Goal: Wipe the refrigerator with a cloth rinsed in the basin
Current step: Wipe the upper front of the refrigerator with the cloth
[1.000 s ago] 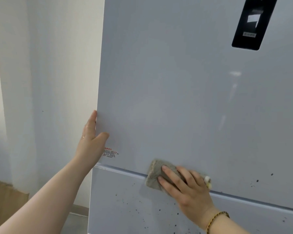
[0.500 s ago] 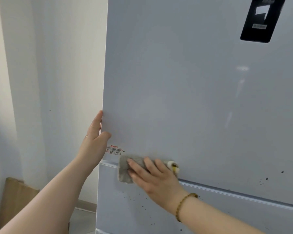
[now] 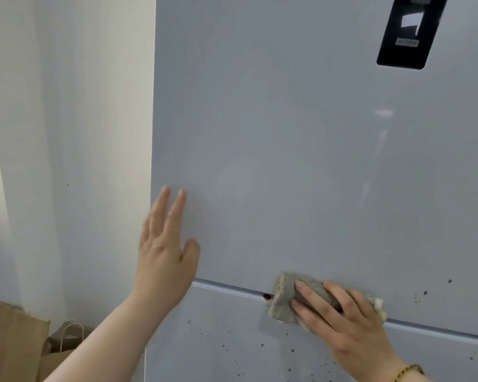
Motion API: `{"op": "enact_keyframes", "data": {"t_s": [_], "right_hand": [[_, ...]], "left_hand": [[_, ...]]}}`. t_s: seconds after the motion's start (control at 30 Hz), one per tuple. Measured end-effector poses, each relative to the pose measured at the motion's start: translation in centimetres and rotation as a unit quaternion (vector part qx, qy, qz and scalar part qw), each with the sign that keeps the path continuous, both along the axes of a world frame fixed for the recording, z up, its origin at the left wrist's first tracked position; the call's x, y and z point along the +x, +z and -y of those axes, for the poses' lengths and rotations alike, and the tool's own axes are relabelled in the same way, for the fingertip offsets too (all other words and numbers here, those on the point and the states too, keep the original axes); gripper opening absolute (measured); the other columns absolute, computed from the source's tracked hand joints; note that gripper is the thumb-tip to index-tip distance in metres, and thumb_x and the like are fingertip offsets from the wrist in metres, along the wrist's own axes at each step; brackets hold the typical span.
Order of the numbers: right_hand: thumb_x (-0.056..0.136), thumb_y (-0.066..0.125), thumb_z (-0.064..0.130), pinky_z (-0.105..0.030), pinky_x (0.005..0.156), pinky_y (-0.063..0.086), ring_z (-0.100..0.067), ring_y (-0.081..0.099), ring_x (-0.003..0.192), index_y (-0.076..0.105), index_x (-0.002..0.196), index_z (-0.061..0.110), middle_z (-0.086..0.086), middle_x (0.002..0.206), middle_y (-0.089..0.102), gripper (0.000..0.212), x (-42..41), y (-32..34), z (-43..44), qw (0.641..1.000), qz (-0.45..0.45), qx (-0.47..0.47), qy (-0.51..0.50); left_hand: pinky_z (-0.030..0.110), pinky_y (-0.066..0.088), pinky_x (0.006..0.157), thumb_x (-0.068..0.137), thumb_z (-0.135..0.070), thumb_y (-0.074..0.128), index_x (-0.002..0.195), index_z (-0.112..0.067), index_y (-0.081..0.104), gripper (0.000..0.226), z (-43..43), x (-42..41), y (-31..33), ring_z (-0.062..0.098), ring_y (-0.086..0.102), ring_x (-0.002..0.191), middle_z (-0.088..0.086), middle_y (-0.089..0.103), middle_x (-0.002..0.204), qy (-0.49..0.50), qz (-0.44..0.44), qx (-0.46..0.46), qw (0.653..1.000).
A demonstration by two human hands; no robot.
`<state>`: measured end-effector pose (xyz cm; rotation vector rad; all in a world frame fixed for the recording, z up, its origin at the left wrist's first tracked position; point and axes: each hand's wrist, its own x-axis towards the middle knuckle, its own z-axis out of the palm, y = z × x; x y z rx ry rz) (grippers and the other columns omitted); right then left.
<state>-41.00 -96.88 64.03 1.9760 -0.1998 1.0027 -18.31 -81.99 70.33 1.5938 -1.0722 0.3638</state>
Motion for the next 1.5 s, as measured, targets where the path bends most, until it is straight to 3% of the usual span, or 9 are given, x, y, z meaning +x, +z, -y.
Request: {"op": "enact_keyframes", "data": {"t_s": [0.13, 0.3, 0.53, 0.73, 0.9, 1.13, 1.23, 1.37, 1.5], "right_hand": [[0.098, 0.02, 0.007, -0.034, 0.078, 0.036, -0.023, 0.046, 0.098, 0.052, 0.113, 0.025, 0.007, 0.125, 0.046, 0.039, 0.0, -0.2, 0.4, 1.0, 0.009, 0.0, 0.007], [0.097, 0.019, 0.008, -0.033, 0.079, 0.036, -0.022, 0.046, 0.101, 0.051, 0.113, 0.026, 0.007, 0.127, 0.045, 0.04, -1.9, 0.1, 1.2, 1.0, -0.003, -0.001, -0.001], [0.098, 0.025, 0.012, -0.029, 0.094, 0.026, -0.02, 0.047, 0.105, 0.049, 0.12, 0.027, 0.006, 0.134, 0.041, 0.036, -11.5, 1.6, 3.5, 0.999, 0.036, 0.009, 0.012], [0.095, 0.027, 0.013, -0.038, 0.077, 0.033, -0.028, 0.044, 0.097, 0.049, 0.118, 0.017, -0.007, 0.125, 0.044, 0.032, -15.9, 8.3, 6.2, 0.984, 0.176, 0.034, -0.007], [0.081, 0.039, 0.007, -0.038, 0.076, 0.032, -0.029, 0.042, 0.099, 0.049, 0.115, 0.014, -0.009, 0.124, 0.042, 0.035, -13.7, 7.2, 7.3, 0.968, 0.246, 0.059, -0.002], [0.096, 0.021, 0.008, -0.032, 0.079, 0.033, -0.021, 0.045, 0.099, 0.05, 0.116, 0.027, 0.005, 0.125, 0.045, 0.039, -13.0, -0.5, 6.7, 0.998, 0.064, 0.007, -0.014], [0.099, 0.022, 0.009, -0.031, 0.077, 0.032, -0.019, 0.045, 0.095, 0.051, 0.113, 0.027, 0.006, 0.125, 0.046, 0.037, -13.8, 1.9, 7.0, 0.999, 0.02, -0.029, 0.015], [0.096, 0.021, 0.007, -0.032, 0.076, 0.03, -0.02, 0.043, 0.093, 0.052, 0.111, 0.027, 0.004, 0.124, 0.046, 0.04, -12.3, 7.2, 7.1, 0.991, 0.128, -0.006, 0.024], [0.087, 0.037, 0.006, -0.034, 0.077, 0.029, -0.022, 0.043, 0.097, 0.05, 0.114, 0.027, 0.001, 0.127, 0.043, 0.037, -8.4, 7.6, 5.8, 0.971, 0.235, 0.034, 0.022]], "left_hand": [[0.033, 0.017, 0.111, 0.076, -0.022, 0.033, 0.137, -0.022, 0.028, 0.061, 2.1, -3.0, -1.6, 0.018, 0.014, 0.133, 0.001, 0.026, 0.146, -0.01, 0.199, 0.017, 0.98], [0.031, 0.007, 0.108, 0.077, -0.021, 0.035, 0.136, -0.02, 0.03, 0.059, 4.7, -7.1, -2.9, 0.014, 0.009, 0.133, 0.004, 0.025, 0.141, -0.023, 0.231, 0.027, 0.972], [0.038, 0.003, 0.109, 0.077, -0.022, 0.035, 0.132, -0.018, 0.034, 0.055, 7.2, -12.7, -2.8, 0.019, 0.011, 0.132, 0.007, 0.027, 0.14, 0.009, 0.243, -0.003, 0.97], [0.044, 0.01, 0.105, 0.079, -0.026, 0.035, 0.132, -0.018, 0.034, 0.054, 8.9, -15.1, -2.6, 0.02, 0.008, 0.132, 0.009, 0.026, 0.14, 0.043, 0.255, 0.013, 0.966], [0.044, 0.008, 0.104, 0.079, -0.026, 0.034, 0.132, -0.016, 0.033, 0.054, 9.5, -15.5, -3.0, 0.02, 0.006, 0.132, 0.011, 0.024, 0.14, 0.07, 0.252, 0.023, 0.965], [0.04, 0.008, 0.109, 0.078, -0.025, 0.033, 0.132, -0.014, 0.031, 0.055, 9.6, -15.2, -3.3, 0.019, 0.003, 0.133, 0.011, 0.02, 0.141, 0.079, 0.233, 0.007, 0.969], [0.054, 0.013, 0.105, 0.078, -0.028, 0.031, 0.134, -0.017, 0.026, 0.058, 9.3, -14.9, -3.9, 0.022, 0.0, 0.133, 0.01, 0.012, 0.143, 0.116, 0.158, 0.014, 0.981], [0.057, 0.017, 0.099, 0.077, -0.03, 0.028, 0.136, -0.021, 0.023, 0.059, 9.1, -14.5, -4.2, 0.027, 0.007, 0.131, 0.007, 0.01, 0.143, 0.117, 0.139, 0.034, 0.983], [0.054, 0.018, 0.098, 0.077, -0.03, 0.027, 0.136, -0.023, 0.022, 0.06, 9.0, -14.3, -4.1, 0.026, 0.006, 0.131, 0.005, 0.009, 0.142, 0.112, 0.139, 0.037, 0.983]]}}
